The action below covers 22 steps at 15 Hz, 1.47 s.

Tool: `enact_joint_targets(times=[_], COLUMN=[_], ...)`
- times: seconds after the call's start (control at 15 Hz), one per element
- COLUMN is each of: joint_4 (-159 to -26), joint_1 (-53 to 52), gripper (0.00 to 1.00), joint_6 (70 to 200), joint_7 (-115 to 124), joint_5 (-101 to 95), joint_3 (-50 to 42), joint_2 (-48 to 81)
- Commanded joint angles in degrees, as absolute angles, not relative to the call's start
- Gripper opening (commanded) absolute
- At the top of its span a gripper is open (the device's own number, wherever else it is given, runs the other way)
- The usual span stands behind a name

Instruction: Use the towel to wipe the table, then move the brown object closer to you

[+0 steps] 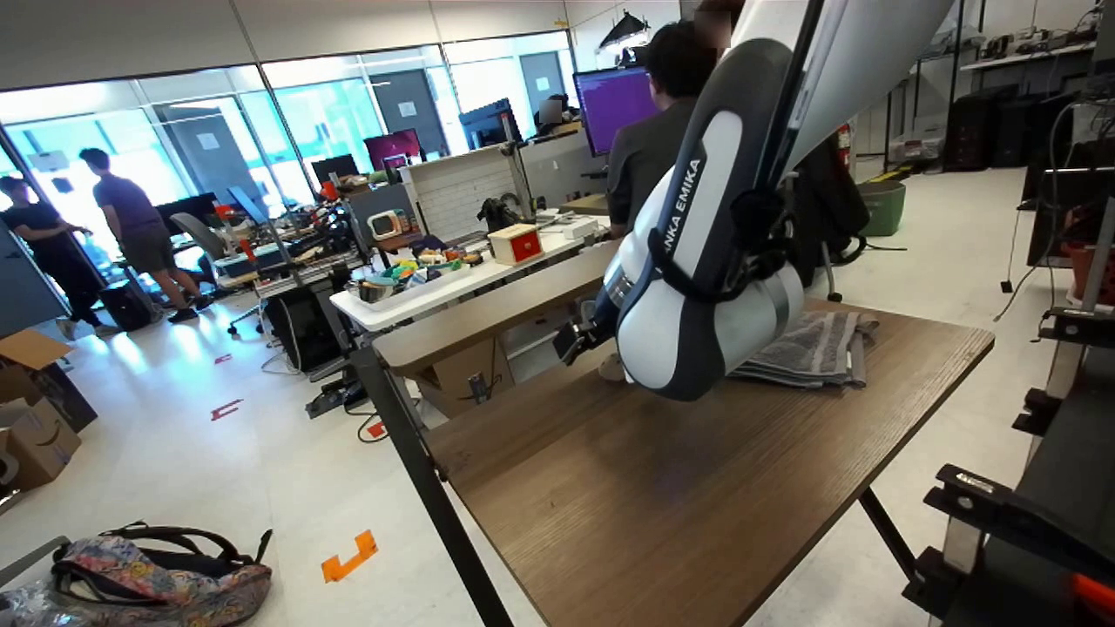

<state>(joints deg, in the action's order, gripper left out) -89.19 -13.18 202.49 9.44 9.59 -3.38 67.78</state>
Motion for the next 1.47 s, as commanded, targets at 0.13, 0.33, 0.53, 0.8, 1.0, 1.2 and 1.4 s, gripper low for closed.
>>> enact_joint_targets(times=[0.13,0.33,0.53,0.8,1.0,1.2,1.4], joint_4=[-81.5,-79.0,-77.5,-76.7,-77.5,-79.1,-80.1], joint_1=[-14.1,-14.0,-14.0,-14.0,-14.5,-15.0,-15.5], gripper=[1.00,0.94,0.69,0.37,0.65,0.68,0.89], joint_6=[211.4,211.5,211.9,212.5,213.2,214.2,214.3], joint_7=[7.7,8.0,8.3,8.4,8.6,8.2,7.7], joint_5=[13.0,14.6,15.8,16.8,17.9,18.1,18.2], joint_3=[-5.4,-5.4,-4.8,-4.1,-3.5,-3.3,-4.0], joint_2=[75.7,78.0,79.0,78.9,78.2,77.5,77.1])
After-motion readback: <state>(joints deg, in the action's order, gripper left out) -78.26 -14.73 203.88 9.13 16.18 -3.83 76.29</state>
